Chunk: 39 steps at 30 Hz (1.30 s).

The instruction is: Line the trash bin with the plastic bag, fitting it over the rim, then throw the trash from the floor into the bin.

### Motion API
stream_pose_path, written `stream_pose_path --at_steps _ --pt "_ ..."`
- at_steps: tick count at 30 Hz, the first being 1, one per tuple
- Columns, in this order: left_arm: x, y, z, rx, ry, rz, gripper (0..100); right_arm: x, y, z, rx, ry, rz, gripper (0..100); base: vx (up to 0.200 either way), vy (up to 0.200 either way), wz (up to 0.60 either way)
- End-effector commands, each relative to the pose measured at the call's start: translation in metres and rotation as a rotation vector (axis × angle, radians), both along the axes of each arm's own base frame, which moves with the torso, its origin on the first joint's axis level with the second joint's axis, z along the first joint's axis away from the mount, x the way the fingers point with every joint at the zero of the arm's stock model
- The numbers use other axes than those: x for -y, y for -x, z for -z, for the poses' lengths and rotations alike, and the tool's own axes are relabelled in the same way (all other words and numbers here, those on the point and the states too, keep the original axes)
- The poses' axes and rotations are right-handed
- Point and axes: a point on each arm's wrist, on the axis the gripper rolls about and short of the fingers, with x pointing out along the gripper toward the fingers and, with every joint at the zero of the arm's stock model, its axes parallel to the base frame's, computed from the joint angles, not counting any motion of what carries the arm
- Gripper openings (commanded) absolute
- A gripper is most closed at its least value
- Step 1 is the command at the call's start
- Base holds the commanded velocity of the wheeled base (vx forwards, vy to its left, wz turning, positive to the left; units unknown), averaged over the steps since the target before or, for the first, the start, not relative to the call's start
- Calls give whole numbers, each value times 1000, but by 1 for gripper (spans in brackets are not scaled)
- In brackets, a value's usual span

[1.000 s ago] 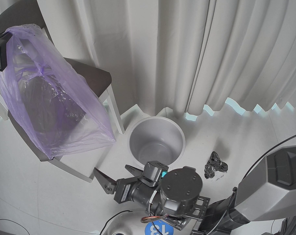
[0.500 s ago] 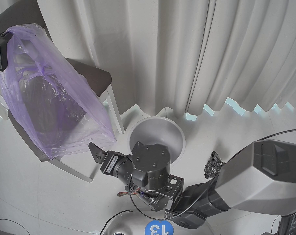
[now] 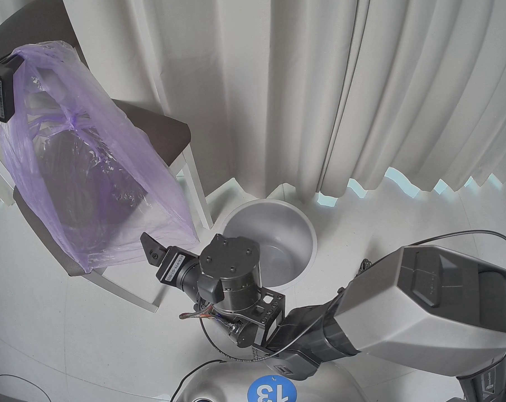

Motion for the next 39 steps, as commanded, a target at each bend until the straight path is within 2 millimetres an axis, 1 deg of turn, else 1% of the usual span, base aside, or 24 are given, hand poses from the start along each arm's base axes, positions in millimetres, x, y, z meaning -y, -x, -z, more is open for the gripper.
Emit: stream_pose_path --at_steps 1,8,16,28,31,39 --pt "0 -1 0 -2 0 0 0 -2 -4 -1 5 -10 6 100 0 0 0" --pt "1 -3 1 -7 -5 2 0 -5 -15 1 14 -23 23 100 0 0 0" --pt "2 -4 2 -9 -7 5 0 -2 -19 0 16 -27 32 100 0 0 0" --pt "3 -6 2 -12 -10 6 0 -4 -24 -7 34 -58 38 100 0 0 0" --pt "4 -6 1 -10 -9 11 0 -7 -25 -5 36 -61 37 100 0 0 0" --pt "4 -5 1 -9 -9 12 0 -8 -25 -3 34 -58 37 100 0 0 0"
